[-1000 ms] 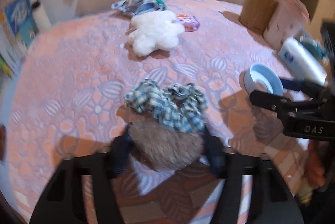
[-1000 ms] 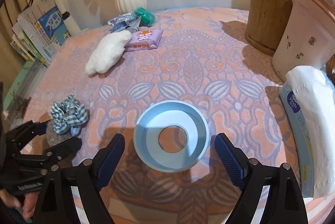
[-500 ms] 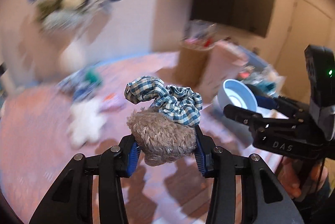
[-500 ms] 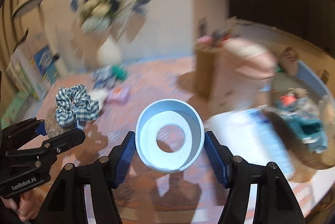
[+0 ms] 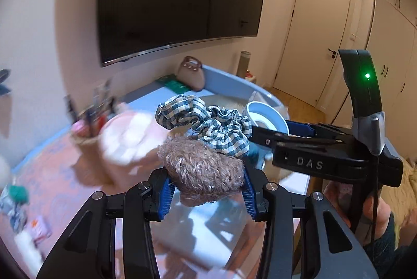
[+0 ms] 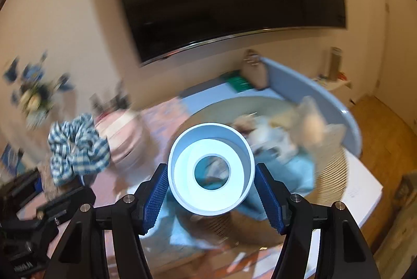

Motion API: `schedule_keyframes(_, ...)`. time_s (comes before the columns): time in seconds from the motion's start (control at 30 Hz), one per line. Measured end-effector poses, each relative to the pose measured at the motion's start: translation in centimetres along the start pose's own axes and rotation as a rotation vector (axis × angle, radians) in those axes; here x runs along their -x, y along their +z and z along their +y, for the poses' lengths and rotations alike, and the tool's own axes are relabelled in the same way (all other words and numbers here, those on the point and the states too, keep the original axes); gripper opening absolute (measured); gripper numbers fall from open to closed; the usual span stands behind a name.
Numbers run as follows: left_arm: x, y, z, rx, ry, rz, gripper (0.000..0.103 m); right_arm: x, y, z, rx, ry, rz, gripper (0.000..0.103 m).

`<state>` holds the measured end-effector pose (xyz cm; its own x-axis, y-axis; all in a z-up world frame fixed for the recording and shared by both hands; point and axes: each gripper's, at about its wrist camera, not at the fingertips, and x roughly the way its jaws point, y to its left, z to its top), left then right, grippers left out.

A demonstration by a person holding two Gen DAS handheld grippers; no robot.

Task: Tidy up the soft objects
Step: 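Carry bear and ring cup to the woven basket and open both tools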

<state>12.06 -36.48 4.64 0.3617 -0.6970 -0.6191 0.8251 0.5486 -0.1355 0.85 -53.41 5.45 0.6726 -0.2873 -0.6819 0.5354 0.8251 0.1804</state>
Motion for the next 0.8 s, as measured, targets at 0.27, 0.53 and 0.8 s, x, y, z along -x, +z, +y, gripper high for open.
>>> schedule_keyframes(0.27,-6.4,3.9,-1.4,0.062,-0.020,0.055,0.042,-4.3,5.6,-4.4,-0.145,-0.013,0.041,0.066)
schedule_keyframes(0.53,-8.9,4.4,-0.7,0.053,-0.018,0.022,0.084,-5.6,7.3,-6.4,-0.237,0.037,0.056,0.072)
schedule_keyframes(0.8,-5.7,2.5,-0.4,0.044,-0.118,0.046,0.084,-2.0,5.1,-6.2,-0.220,0.083,0.032,0.078)
